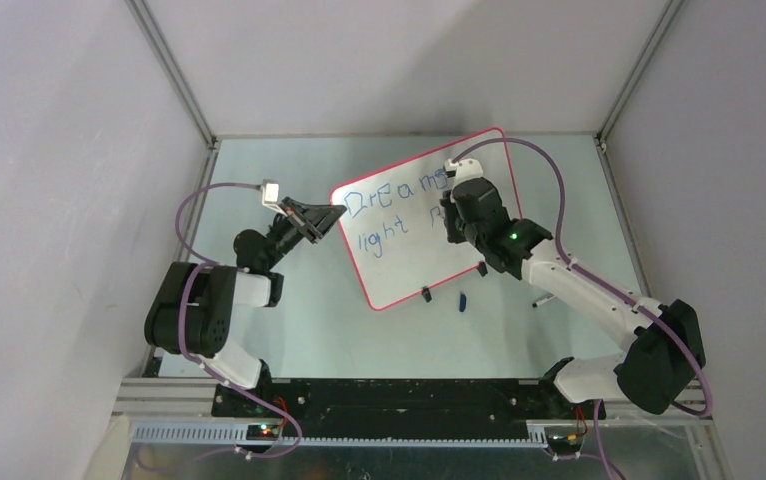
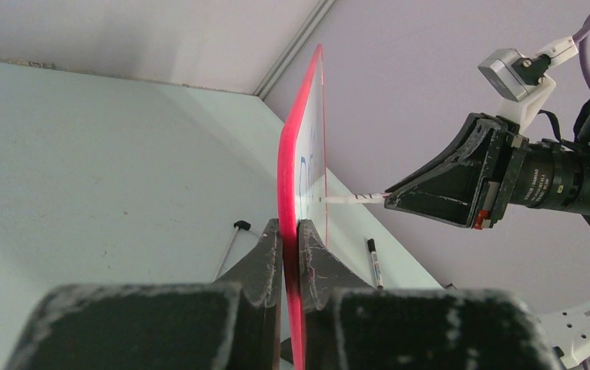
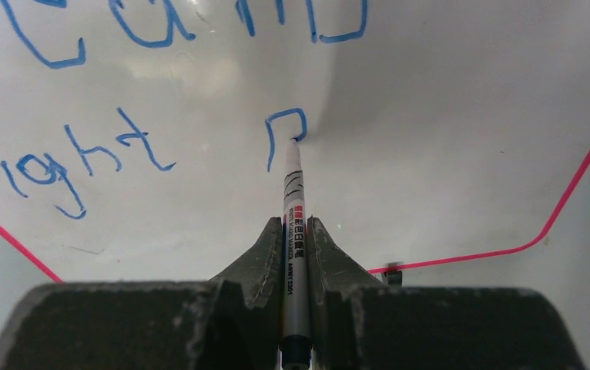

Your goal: Write a sentence on the whiteboard

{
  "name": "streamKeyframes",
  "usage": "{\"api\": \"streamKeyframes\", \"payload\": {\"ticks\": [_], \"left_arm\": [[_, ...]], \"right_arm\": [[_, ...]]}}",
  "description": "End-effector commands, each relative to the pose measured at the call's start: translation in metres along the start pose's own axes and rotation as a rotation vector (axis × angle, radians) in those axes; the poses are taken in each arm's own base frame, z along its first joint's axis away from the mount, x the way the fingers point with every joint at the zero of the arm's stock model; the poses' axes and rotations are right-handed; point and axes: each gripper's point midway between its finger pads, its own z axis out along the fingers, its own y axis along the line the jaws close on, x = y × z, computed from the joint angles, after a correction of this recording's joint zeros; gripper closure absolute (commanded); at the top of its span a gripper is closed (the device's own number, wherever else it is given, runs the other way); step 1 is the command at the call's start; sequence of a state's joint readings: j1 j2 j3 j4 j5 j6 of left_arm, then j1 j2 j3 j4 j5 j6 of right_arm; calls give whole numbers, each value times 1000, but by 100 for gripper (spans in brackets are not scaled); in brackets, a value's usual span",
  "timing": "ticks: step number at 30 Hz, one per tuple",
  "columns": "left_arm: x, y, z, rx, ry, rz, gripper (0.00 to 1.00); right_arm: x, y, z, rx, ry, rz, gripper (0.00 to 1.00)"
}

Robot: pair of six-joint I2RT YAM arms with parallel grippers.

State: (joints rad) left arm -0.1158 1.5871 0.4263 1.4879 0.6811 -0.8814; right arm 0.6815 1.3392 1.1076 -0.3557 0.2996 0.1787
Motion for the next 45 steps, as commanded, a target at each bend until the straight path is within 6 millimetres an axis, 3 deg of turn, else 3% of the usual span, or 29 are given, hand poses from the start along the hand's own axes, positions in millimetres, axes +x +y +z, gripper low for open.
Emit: {"api": "streamKeyframes", "payload": {"ticks": [1,10,21,31,45], "left_arm": [[-6,-12,-1,46,-23,126,100],[-6,-12,-1,47,-23,125,100],[-7,-12,-1,47,-23,125,100],[-7,-12,-1,47,-24,126,100],[-6,-11,-1,46,-22,124,100]], "right_arm": [[-16,20,-2,-72,-36,-7,100],[-21,22,-4,-80,-53,-13,100],[-37,-6,-29,-7,-119,31,100],[-35,-27,-19,27,-102,80,100],[-35,-26,-5,13,-96,90,100]]}}
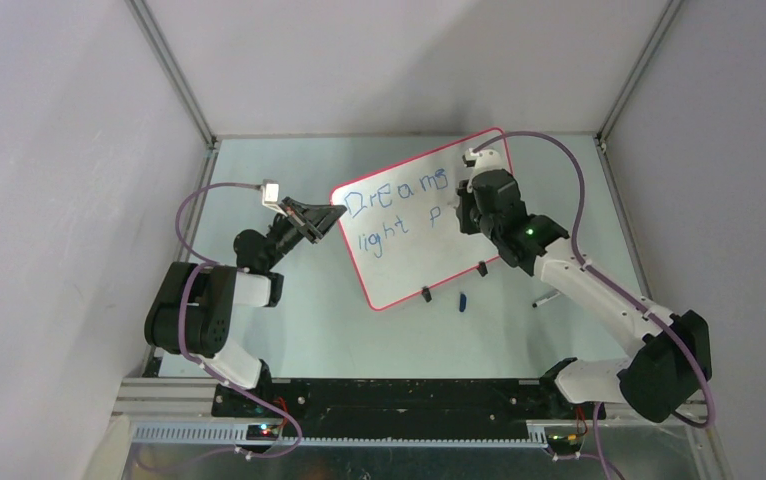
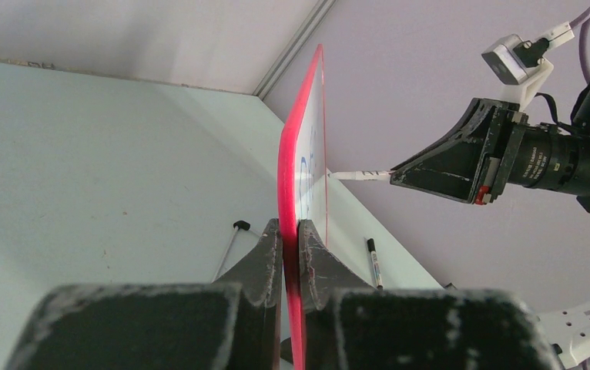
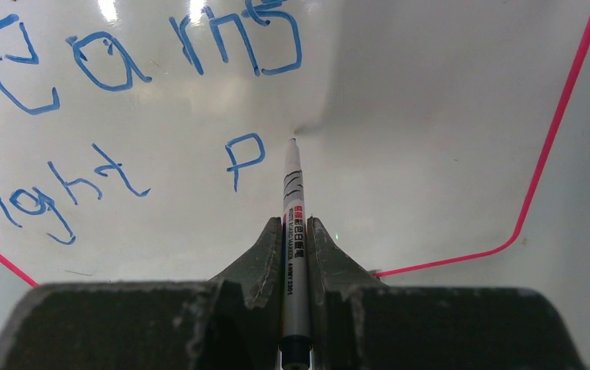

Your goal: Write a sentence on the whiteboard

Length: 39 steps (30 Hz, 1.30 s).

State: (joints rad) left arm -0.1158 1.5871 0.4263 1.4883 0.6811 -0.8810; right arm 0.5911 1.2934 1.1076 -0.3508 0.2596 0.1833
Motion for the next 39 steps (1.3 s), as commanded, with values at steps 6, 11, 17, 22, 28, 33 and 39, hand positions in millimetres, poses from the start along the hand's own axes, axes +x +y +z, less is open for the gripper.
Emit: {"api": "streamKeyframes", "payload": {"ticks": [6,11,17,22,28,33,39], "left_arm": [[-7,-12,-1,47,-24,125,100],[-7,-12,-1,47,-24,125,100],[-7,-12,-1,47,-25,126,100],[-6,-12,-1,47,-22,125,100],[-7,-12,-1,47,-23,127,100],[-7,-12,-1,47,-23,126,100],[-7,-12,-1,47,-24,127,100]], "right_arm": [[-19,0,5,-2,-51,40,100],[-18,-2,7,7,-47,43,100],[-19,-3,10,11,-51,49,100],[-23,-3,10,17,-59,53,100],[-23,1,12,-3,-57,55,100],[-23,3,12,-20,-57,55,100],[-23,8,11,-45,-55,49,100]]}}
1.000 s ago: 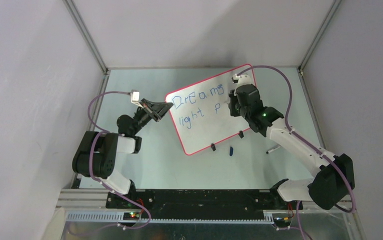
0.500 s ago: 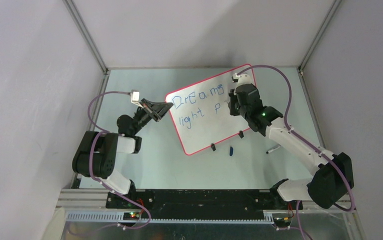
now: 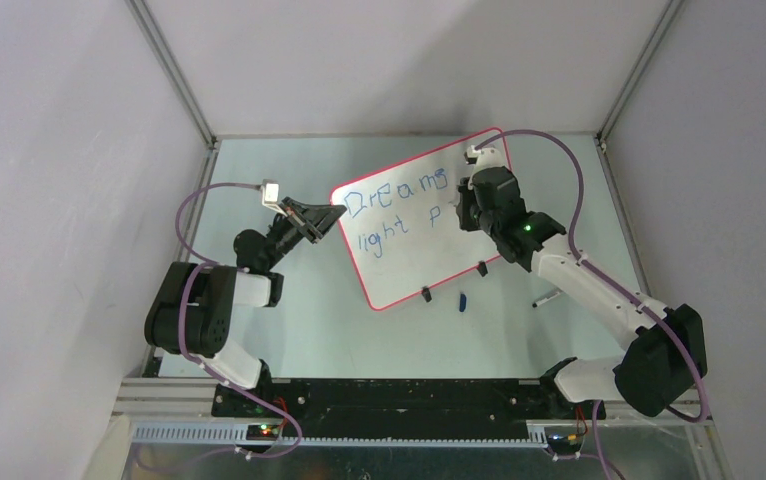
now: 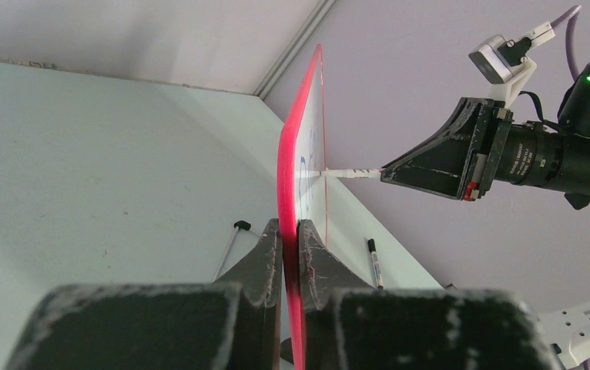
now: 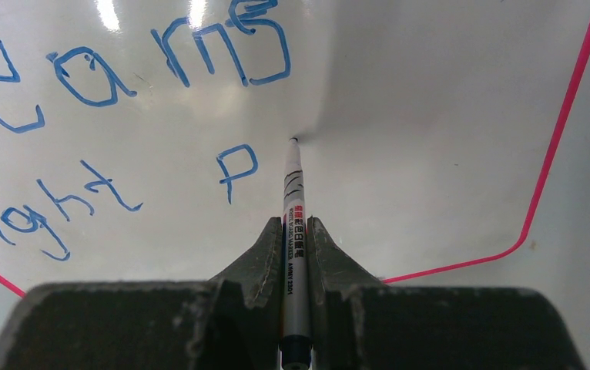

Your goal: Write a sentence on the whiteboard

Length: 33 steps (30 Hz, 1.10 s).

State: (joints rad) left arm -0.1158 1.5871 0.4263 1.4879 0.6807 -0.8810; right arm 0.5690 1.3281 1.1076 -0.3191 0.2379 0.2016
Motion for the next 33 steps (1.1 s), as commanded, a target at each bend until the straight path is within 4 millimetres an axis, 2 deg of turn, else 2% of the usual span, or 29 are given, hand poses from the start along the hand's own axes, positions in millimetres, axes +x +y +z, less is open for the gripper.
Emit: {"api": "streamKeyframes", "payload": {"ticks": [1,16,28,33], "left_arm": [[-7,-12,-1,48,-24,126,100],[-7,-12,-1,48,-23,127,100],[-7,-12,-1,48,-24,128,100],[-7,-12,-1,48,-25,129,100]], "right_arm": [[-24,12,-1,-51,-59,18,100],[-14,19,-3,-96,-16,0,100],[5,10,-5,-52,56,-12,100],[5,3,-6,-13,55,-18,100]]}}
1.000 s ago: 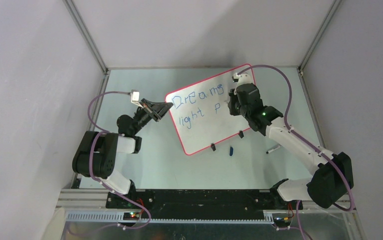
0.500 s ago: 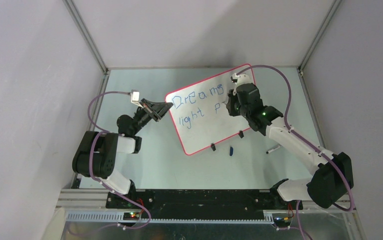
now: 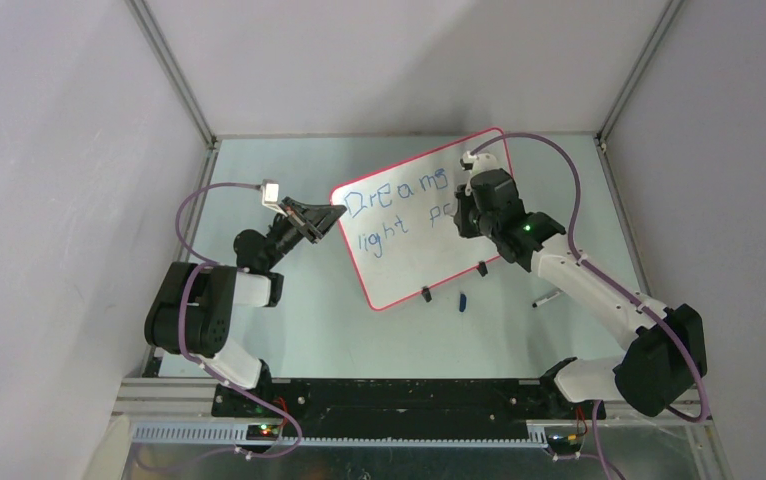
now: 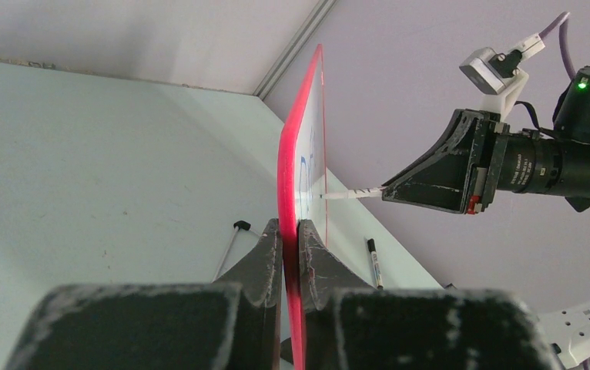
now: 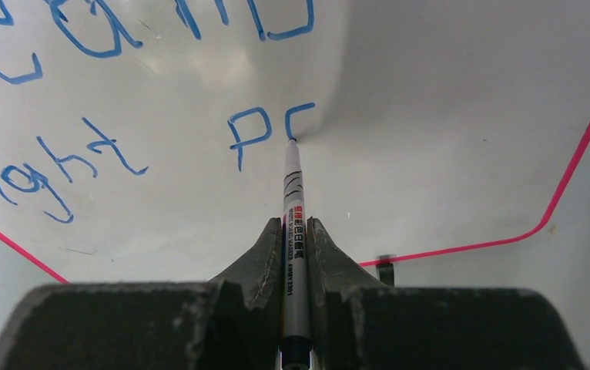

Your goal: Write a sentence on the whiteboard

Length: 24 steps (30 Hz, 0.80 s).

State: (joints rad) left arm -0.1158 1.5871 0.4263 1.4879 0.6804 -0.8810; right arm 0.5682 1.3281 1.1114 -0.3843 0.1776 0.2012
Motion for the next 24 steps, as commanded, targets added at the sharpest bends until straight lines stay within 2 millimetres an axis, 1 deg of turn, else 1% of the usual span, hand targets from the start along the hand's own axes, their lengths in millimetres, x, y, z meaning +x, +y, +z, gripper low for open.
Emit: {"api": "streamKeyframes", "payload": {"ticks": [1,16,24], "left_arm": [[-7,-13,-1,48,-24,129,100],[-7,-12,-1,48,-24,129,100],[-6,-12,-1,49,-22,127,100]], "right_arm": [[-10,-4,-2,36,-17,-4,100],[-34,-8,1,49,-106,25,100],[-38,-8,4,54,-109,30,100]]}}
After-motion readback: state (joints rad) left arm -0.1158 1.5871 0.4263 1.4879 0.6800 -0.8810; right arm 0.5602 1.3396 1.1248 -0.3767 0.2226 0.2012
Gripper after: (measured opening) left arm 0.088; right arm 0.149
